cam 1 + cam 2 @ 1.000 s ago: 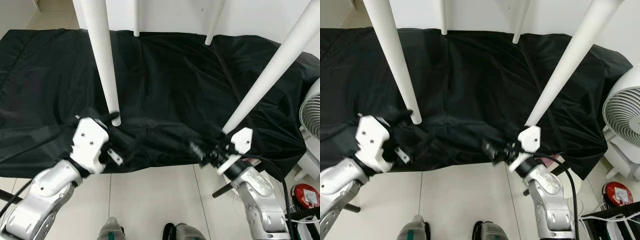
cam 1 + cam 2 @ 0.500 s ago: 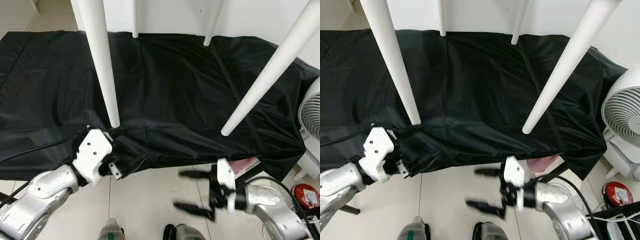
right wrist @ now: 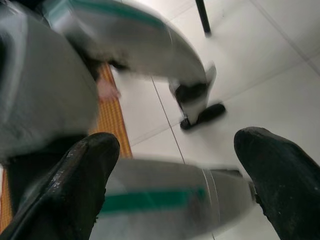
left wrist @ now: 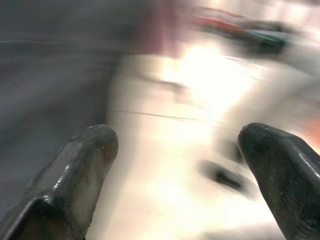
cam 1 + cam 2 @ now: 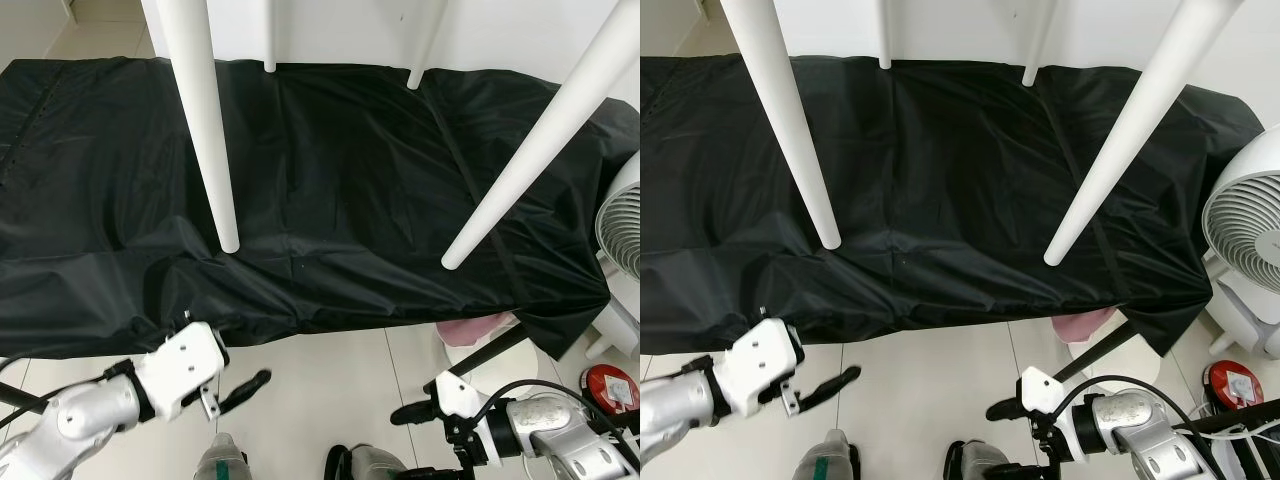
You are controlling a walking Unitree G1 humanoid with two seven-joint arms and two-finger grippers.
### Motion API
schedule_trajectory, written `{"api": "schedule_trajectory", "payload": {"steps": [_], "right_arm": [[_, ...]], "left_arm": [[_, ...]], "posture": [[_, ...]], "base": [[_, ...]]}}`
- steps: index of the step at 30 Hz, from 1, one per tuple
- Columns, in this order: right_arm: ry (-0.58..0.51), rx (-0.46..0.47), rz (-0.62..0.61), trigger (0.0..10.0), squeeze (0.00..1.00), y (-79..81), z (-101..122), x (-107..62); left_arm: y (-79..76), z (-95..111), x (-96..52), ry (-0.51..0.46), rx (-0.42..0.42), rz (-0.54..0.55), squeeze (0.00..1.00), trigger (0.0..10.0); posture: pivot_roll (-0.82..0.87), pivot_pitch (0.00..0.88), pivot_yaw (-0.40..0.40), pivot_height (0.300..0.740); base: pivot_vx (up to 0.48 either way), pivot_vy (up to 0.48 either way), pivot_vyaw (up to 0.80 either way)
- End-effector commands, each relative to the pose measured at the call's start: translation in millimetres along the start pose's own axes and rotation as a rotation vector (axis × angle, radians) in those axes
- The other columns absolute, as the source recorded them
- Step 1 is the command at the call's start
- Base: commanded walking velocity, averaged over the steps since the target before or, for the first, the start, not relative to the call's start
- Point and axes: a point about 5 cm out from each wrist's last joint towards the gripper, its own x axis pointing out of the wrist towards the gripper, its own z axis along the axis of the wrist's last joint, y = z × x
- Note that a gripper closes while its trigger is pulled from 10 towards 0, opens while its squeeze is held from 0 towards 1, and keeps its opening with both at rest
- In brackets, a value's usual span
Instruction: Building children table
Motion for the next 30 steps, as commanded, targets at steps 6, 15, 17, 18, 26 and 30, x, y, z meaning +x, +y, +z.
{"api": "schedule_trajectory", "payload": {"steps": [6,15,17,18,26,30], "right_arm": [[0.182,-0.061,-0.188,10.0,0.0,-23.4,-36,19.1],[0.236,-0.053,-0.413,10.0,0.0,-43.0,-49,33.0],[0.236,-0.053,-0.413,10.0,0.0,-43.0,-49,33.0],[0.241,-0.027,-0.503,10.0,0.0,-48.3,-52,34.9],[0.188,0.348,-0.871,10.0,0.0,-53.8,-74,42.8],[0.176,0.444,-0.909,10.0,0.0,-51.0,-79,44.8]], "left_arm": [[-25.8,-11,1.1,0.108,0.143,-0.264,0.0,10.0],[-41.0,-39,7.5,0.228,0.122,-0.285,0.0,10.0],[-41.0,-39,7.5,0.228,0.122,-0.285,0.0,10.0],[-39.8,-52,13.0,0.276,0.135,-0.259,0.0,10.0],[-23.8,-128,32.2,0.5,-0.121,-0.004,0.0,10.0],[-30.0,-142,35.6,0.563,-0.156,0.021,0.0,10.0]], "posture": [[0.13,0.055,-0.039,0.74],[0.12,0.053,-0.038,0.74],[0.12,0.053,-0.038,0.74],[0.12,0.053,-0.039,0.74],[0.1,0.055,-0.038,0.74],[0.1,0.052,-0.032,0.74]], "base": [[0.0,0.0,0.0],[0.0,0.0,0.0],[0.0,0.0,0.0],[0.0,0.0,0.0],[0.0,0.0,0.0],[0.0,0.0,0.0]]}}
